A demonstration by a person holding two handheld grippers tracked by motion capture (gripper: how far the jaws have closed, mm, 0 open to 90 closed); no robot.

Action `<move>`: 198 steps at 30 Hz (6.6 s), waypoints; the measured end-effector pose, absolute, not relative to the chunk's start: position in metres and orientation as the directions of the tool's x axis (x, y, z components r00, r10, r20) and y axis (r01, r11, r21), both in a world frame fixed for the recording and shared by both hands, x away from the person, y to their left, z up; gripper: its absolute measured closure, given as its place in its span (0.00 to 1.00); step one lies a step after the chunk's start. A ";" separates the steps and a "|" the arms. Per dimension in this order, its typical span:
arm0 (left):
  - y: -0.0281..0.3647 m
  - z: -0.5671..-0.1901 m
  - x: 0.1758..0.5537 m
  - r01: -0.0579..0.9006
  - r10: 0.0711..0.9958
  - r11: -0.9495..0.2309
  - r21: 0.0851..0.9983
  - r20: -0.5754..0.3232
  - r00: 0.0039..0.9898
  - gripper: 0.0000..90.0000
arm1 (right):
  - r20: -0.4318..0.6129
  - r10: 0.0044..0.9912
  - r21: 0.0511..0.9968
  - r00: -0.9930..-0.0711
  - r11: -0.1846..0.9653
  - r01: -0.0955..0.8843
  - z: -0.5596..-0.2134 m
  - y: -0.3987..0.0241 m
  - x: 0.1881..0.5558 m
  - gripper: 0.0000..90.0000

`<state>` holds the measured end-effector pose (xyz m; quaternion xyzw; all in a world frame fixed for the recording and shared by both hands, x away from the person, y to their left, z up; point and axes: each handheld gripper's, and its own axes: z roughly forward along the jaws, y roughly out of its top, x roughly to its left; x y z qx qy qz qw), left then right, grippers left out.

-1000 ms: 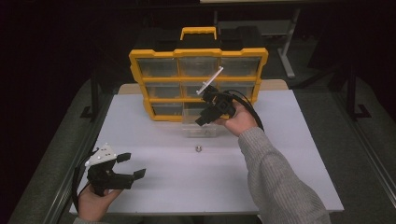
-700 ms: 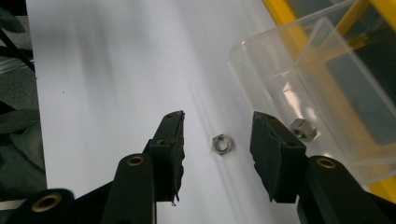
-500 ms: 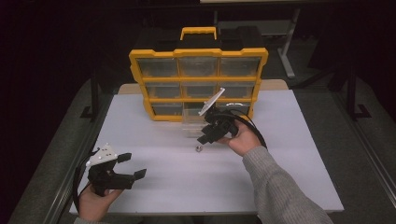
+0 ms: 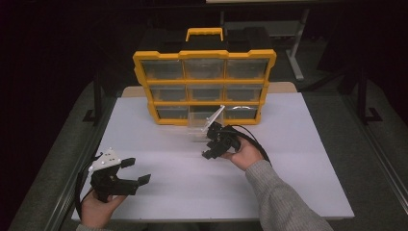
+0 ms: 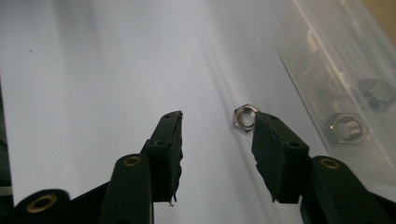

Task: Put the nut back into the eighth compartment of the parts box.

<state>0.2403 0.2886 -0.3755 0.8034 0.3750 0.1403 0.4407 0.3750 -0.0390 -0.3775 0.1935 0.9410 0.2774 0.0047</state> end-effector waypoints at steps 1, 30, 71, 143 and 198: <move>0.288 -0.375 0.240 0.482 0.727 -0.330 0.812 -0.107 0.678 0.18 | 0.091 0.368 0.516 -0.925 0.777 0.360 -0.381 -0.037 0.375 0.55; 0.289 -0.375 0.240 0.474 0.726 -0.333 0.815 -0.099 0.680 0.18 | 0.030 0.422 0.454 -0.906 0.802 0.388 -0.424 -0.023 0.386 0.59; 0.288 -0.376 0.241 0.479 0.724 -0.348 0.806 -0.094 0.683 0.18 | 0.091 0.361 0.453 -0.928 0.815 0.362 -0.420 -0.023 0.387 0.77; 0.288 -0.376 0.241 0.479 0.723 -0.345 0.807 -0.096 0.684 0.18 | 0.087 0.424 0.538 -0.901 0.741 0.401 -0.298 -0.038 0.449 0.77; 0.284 -0.382 0.243 0.481 0.716 -0.367 0.796 -0.088 0.693 0.18 | 0.135 0.500 0.613 -0.855 0.636 0.469 -0.306 -0.092 0.425 0.61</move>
